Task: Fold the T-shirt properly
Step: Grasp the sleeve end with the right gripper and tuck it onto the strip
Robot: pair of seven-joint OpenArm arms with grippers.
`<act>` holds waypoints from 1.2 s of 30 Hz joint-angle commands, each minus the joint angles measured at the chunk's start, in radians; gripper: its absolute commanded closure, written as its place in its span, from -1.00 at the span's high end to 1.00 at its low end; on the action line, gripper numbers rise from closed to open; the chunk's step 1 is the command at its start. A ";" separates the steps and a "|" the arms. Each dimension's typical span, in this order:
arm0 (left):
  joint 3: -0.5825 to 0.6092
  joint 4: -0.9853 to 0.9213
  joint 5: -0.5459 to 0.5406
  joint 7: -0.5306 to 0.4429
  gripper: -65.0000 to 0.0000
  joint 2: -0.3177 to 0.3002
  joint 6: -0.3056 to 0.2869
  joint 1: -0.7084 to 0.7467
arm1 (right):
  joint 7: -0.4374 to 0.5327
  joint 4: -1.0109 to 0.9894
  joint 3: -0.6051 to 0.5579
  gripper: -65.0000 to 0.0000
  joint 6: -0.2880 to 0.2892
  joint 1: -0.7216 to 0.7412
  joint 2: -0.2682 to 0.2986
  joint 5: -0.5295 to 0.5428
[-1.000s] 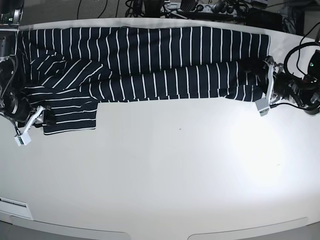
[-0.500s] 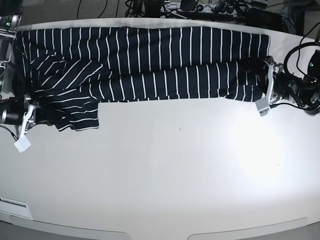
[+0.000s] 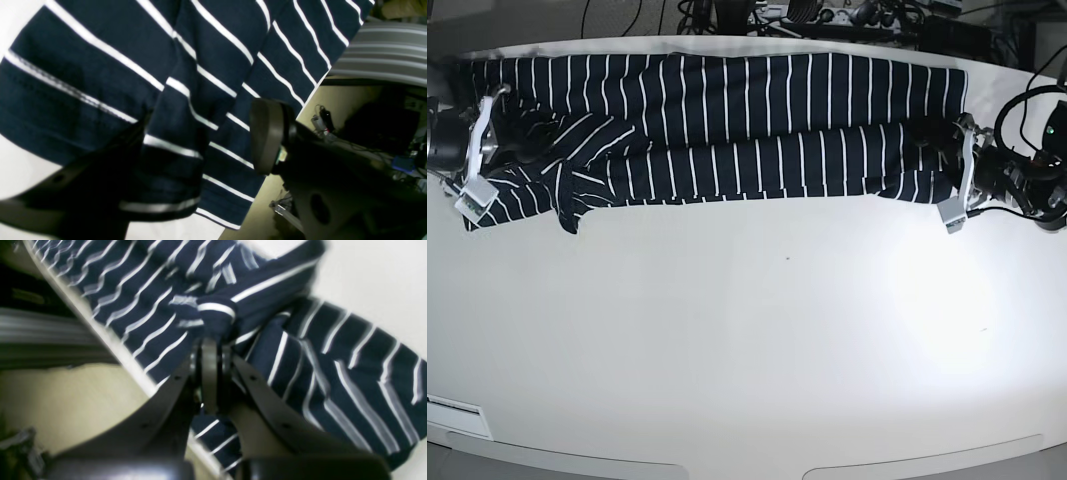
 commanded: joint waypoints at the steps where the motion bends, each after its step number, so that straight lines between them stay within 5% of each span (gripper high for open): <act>1: -0.013 0.009 -0.017 -0.001 0.13 -0.023 -0.007 -0.018 | 0.018 0.037 0.022 -1.00 0.001 -0.020 0.023 0.024; 14: -0.013 0.009 -0.017 -0.001 0.13 -0.023 -0.007 -0.018 | 0.018 0.047 0.037 -1.00 0.001 -0.148 0.083 0.010; 18: -0.013 0.009 -0.017 0.000 0.13 -0.023 -0.007 -0.017 | 0.018 -0.041 0.036 -1.00 0.001 -0.148 0.083 -0.213; 22: -0.013 0.009 -0.017 0.000 0.13 -0.023 -0.007 -0.017 | 0.143 -0.134 0.033 -1.00 0.001 -0.147 0.083 -0.405; 27: -0.013 0.009 -0.017 -0.001 0.13 -0.023 -0.007 -0.017 | 0.245 -0.169 0.034 -1.00 0.001 -0.147 0.083 -0.417; 32: -0.013 0.009 -0.017 0.000 0.13 -0.023 -0.007 -0.018 | 0.189 -0.157 0.035 0.05 0.001 -0.122 0.084 -0.293; 36: -0.015 0.009 0.002 -0.001 0.13 -0.023 -0.007 -0.018 | 0.047 -0.088 0.042 0.11 0.001 -0.108 0.092 -0.230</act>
